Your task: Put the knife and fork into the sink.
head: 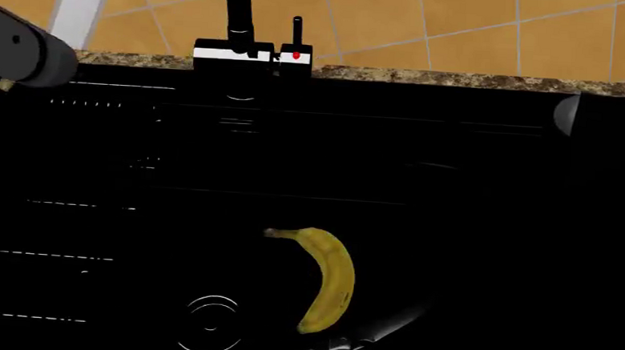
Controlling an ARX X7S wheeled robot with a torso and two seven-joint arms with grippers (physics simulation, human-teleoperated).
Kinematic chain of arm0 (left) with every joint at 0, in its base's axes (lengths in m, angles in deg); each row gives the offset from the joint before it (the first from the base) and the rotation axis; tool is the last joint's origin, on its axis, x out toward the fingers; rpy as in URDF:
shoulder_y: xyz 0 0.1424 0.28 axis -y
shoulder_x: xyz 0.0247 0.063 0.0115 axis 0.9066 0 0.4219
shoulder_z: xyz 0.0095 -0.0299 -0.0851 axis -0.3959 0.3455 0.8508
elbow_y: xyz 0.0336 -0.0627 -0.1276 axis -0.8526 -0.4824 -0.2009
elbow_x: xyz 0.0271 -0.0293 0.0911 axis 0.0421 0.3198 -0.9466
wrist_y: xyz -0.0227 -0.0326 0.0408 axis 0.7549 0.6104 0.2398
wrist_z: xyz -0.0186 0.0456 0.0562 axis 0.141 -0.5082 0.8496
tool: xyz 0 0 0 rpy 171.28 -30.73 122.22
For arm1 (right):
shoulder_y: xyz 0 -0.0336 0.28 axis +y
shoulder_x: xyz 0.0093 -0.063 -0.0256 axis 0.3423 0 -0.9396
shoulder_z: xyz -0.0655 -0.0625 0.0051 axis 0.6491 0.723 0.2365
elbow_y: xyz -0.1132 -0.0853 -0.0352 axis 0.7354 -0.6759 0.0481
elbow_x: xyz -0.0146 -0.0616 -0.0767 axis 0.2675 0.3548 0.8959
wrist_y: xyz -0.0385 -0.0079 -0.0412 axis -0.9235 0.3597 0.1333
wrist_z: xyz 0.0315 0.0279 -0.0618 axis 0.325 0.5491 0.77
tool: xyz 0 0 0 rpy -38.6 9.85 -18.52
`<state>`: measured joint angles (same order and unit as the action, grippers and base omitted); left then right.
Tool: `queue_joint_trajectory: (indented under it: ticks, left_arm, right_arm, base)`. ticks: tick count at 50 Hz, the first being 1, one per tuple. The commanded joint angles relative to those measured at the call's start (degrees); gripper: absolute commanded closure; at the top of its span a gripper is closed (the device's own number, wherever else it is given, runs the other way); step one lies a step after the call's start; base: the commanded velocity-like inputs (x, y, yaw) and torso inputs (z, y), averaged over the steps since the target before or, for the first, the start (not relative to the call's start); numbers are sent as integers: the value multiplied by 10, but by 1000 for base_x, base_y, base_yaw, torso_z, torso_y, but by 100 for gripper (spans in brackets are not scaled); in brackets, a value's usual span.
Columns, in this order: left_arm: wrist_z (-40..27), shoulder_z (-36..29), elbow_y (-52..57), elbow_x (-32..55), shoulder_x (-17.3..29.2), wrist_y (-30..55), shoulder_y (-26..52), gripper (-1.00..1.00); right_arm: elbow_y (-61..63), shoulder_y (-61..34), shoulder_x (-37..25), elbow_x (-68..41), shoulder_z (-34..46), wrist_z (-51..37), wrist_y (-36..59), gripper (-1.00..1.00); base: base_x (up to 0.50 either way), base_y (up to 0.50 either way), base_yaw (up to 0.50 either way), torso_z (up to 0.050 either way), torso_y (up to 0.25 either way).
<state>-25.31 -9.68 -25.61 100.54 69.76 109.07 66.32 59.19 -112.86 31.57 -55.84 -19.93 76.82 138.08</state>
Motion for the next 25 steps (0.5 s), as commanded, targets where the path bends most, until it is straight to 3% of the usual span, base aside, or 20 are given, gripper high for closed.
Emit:
queue_joint_trajectory:
  ticks: [1, 6, 16, 25]
  left_arm:
    - [-115, 19, 127, 50, 113, 8, 0, -100]
    - [-177, 26, 148, 95, 164, 13, 8, -100]
    - [-221, 34, 181, 152, 261, 59, 31, -100]
    - [-211, 48, 169, 169, 356, 36, 34, -100]
  right_arm:
    - [-6, 4, -2, -2, 1, 3, -9, -100]
    - [-6, 10, -5, -3, 0, 4, -12, -100]
    - [-19, 11, -7, -1, 3, 8, -25, -100]
    - [-15, 14, -11, -5, -3, 5, -22, -100]
  base:
    - [0, 0, 0, 0, 0]
    - [0, 0, 0, 0, 0]
    - [0, 0, 0, 0, 0]
    - [0, 0, 0, 0, 0]
